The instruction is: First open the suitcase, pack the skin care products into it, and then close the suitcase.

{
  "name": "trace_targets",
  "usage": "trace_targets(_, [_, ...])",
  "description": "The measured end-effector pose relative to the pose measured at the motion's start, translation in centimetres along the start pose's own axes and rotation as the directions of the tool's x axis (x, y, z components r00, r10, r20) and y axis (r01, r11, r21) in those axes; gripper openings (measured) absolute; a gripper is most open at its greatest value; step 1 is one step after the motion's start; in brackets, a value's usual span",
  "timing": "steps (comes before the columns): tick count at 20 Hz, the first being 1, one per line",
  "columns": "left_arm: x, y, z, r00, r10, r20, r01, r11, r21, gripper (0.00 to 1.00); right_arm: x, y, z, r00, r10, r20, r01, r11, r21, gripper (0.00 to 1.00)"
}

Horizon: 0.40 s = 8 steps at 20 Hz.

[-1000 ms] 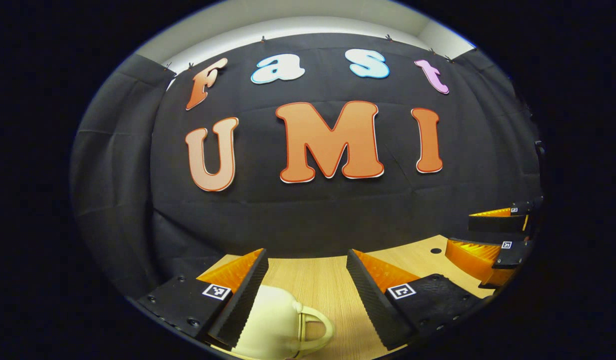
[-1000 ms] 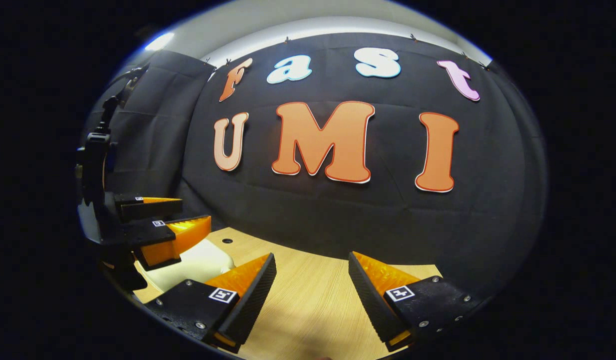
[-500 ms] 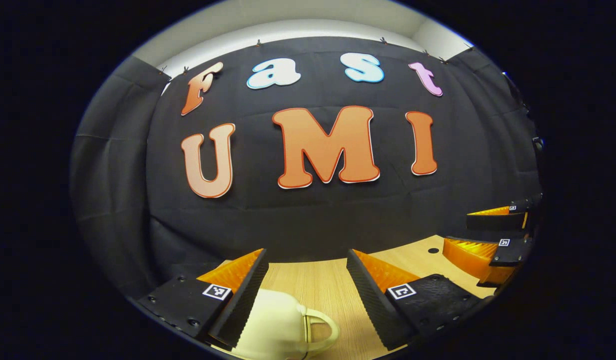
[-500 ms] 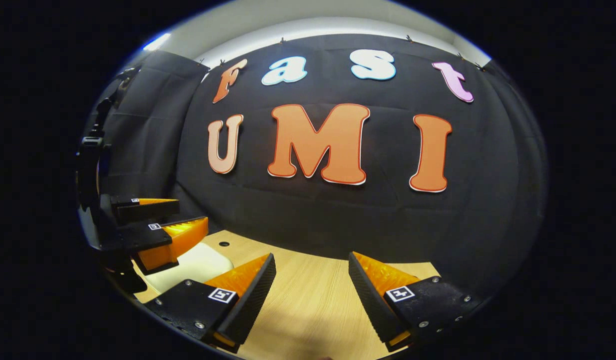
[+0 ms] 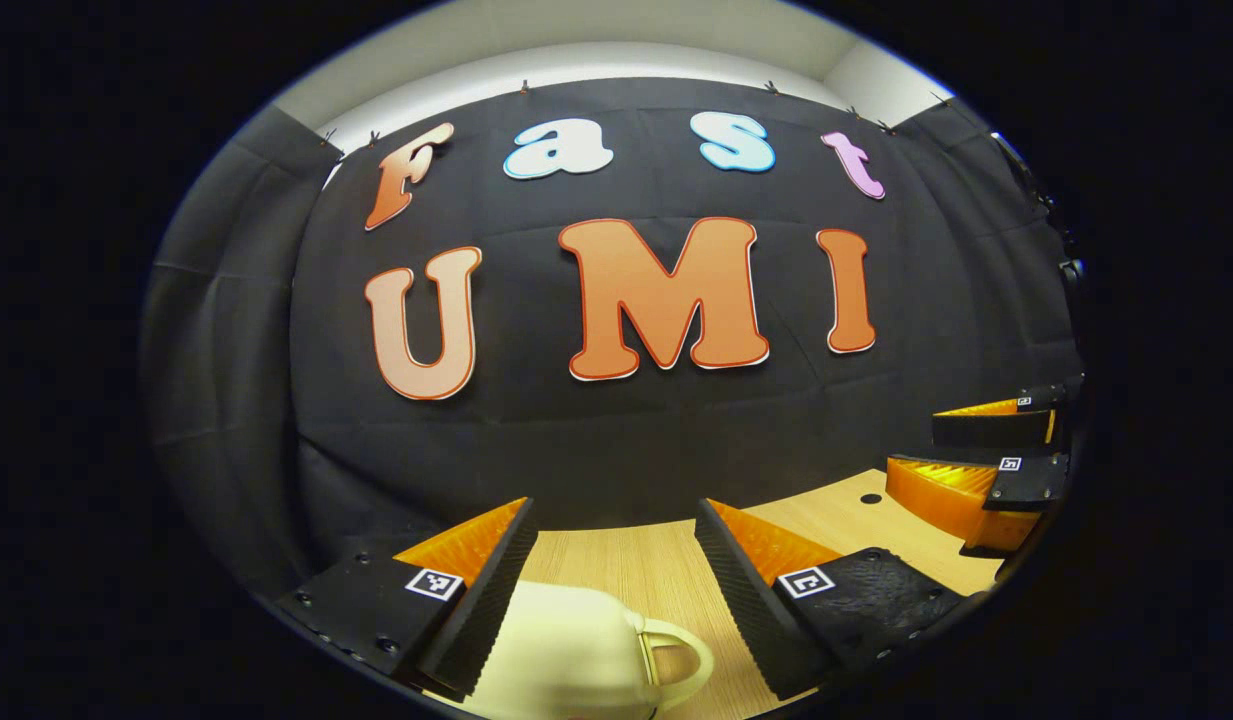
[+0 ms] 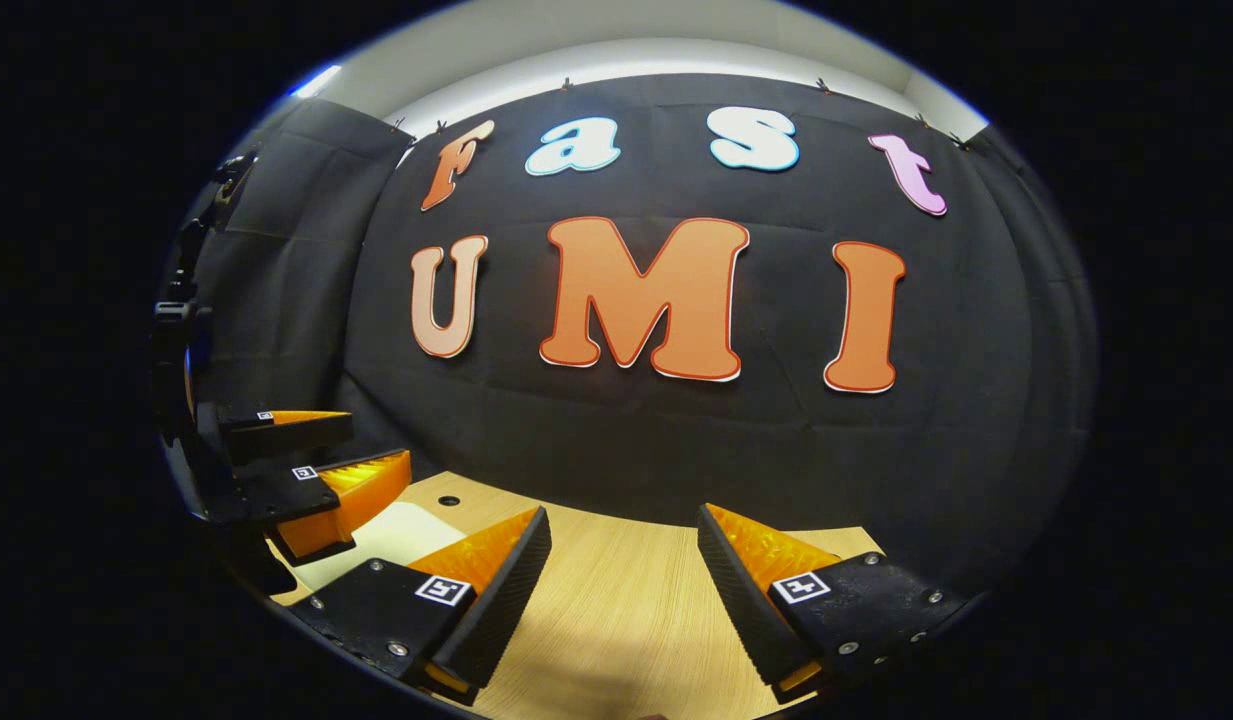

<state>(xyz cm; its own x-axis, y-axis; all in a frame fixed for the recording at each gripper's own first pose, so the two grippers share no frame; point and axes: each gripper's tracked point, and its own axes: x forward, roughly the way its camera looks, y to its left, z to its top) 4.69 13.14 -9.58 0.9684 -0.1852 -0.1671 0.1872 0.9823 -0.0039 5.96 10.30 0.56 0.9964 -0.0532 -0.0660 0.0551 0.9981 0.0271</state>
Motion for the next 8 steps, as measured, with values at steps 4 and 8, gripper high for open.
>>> trace_targets(4, [0.9,1.1,0.0,0.999,-0.038,0.017,0.038,0.999,-0.003,0.98,0.1,0.3,0.2,1.0,-0.023,-0.004,0.023,1.0,0.009,0.94])
trace_targets(8, [1.5,2.5,-0.8,0.999,-0.041,0.013,0.041,0.999,0.012,0.98,-1.1,0.0,-0.5,0.999,-0.035,-0.029,0.035,0.999,0.001,0.94])
